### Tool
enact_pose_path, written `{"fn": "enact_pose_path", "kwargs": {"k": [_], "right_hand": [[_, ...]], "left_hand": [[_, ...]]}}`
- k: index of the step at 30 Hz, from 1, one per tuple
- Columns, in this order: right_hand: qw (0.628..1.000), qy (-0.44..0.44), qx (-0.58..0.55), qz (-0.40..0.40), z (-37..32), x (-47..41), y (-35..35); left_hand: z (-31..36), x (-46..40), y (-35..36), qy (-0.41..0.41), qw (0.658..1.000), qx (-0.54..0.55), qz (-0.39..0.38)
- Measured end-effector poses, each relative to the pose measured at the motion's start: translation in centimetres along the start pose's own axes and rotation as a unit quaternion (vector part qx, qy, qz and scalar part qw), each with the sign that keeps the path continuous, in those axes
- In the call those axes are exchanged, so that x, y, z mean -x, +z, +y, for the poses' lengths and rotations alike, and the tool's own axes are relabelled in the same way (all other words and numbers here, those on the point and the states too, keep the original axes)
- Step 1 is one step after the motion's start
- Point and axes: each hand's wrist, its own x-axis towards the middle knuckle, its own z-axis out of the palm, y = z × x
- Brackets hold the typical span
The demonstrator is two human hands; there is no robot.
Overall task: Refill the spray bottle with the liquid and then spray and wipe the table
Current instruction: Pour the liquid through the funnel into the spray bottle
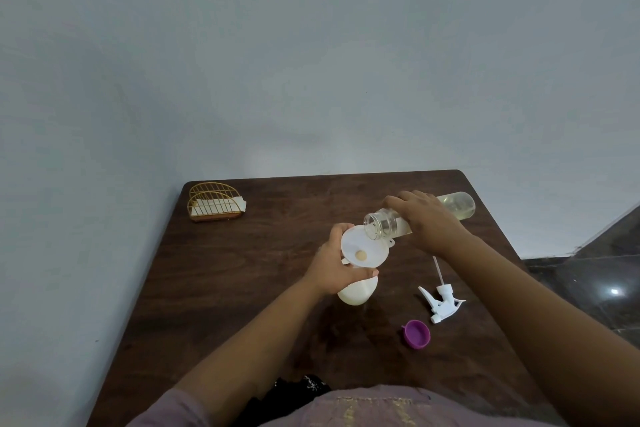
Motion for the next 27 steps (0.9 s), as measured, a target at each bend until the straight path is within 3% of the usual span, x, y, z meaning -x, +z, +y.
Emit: {"fn": "enact_pose_path", "kwargs": {"k": [27], "right_hand": [[1.0, -0.006, -0.007, 0.001, -0.32, 0.2, 0.17]], "left_hand": [[0.23, 0.09, -0.01, -0.002, 1.0, -0.002, -0.001]]}}
